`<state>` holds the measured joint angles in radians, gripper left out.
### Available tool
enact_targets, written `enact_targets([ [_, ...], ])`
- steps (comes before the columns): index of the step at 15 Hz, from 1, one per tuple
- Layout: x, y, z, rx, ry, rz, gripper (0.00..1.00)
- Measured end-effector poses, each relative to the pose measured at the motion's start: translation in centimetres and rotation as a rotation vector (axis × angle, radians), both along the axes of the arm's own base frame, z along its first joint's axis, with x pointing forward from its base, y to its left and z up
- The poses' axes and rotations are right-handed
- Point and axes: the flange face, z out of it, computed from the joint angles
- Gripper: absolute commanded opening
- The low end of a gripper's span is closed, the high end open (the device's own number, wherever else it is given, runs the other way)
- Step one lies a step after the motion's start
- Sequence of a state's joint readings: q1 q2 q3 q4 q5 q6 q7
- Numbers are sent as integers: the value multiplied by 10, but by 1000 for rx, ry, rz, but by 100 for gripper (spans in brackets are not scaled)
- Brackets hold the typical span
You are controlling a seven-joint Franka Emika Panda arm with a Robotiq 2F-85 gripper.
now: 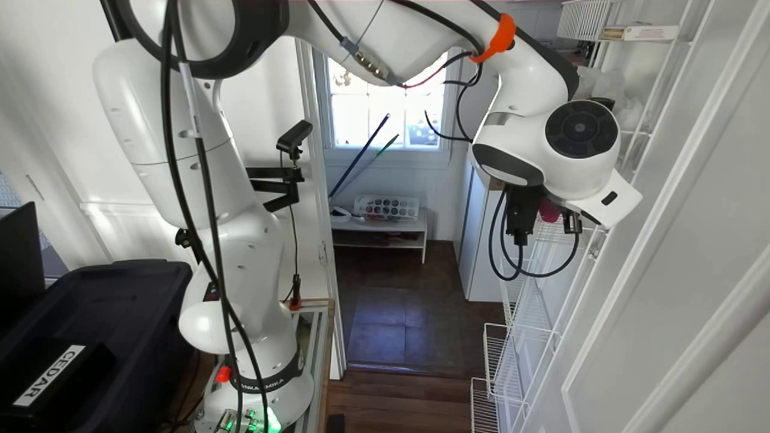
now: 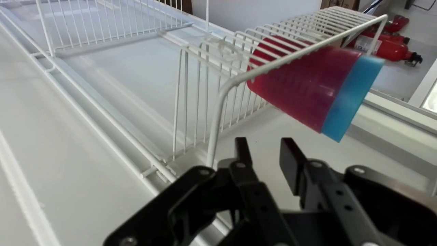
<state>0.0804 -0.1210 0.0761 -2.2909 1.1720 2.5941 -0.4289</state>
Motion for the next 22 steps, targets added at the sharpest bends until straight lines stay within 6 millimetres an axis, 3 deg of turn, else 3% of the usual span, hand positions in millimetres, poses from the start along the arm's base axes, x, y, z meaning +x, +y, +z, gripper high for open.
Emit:
enact_targets([
  [5,-1,3,-2,60,16,16,96],
  [6,-2,3,-4,74,17,19,99],
  [13,-6,6,-12,161,-5,60,100],
  [14,-6,7,-13,170,-6,64,98],
  [15,-6,8,-15,176,-8,70,75],
  [16,-6,9,-16,181,-10,76,73],
  [19,-6,9,-17,164,-33,95,49],
  [22,-6,9,-14,130,-79,129,33],
])
